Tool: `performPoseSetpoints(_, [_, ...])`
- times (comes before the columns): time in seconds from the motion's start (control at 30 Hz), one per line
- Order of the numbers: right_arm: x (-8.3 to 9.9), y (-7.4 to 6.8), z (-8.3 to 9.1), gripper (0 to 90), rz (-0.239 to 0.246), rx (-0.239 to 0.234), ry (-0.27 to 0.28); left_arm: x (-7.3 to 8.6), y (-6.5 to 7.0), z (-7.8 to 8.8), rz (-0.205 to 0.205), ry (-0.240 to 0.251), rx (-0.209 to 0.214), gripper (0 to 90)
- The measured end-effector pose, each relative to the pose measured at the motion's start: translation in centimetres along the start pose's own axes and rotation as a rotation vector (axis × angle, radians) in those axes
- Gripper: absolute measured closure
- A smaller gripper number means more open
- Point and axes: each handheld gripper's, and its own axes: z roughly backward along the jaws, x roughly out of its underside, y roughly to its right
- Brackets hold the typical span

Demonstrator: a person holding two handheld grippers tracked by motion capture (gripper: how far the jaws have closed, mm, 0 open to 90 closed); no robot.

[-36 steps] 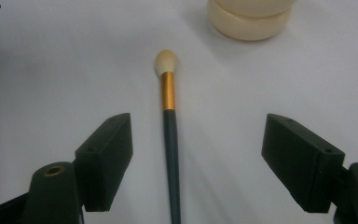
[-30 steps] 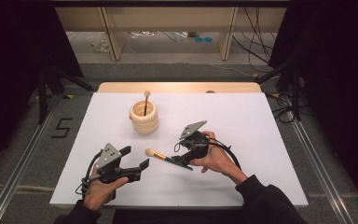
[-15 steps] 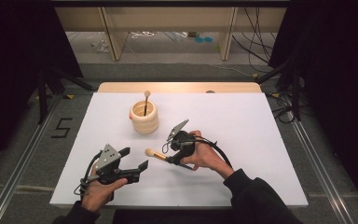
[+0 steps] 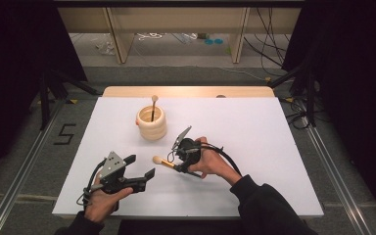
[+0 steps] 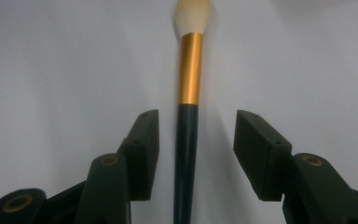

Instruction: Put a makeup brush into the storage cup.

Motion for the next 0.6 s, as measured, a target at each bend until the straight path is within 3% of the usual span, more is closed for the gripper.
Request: performPoseSetpoints(0.6, [-0.61,0.08,-0.9,64.2,0.029,-0.019,-0.061,0.05,0.11,0.02,0.013,-0.005,0.002,16.0])
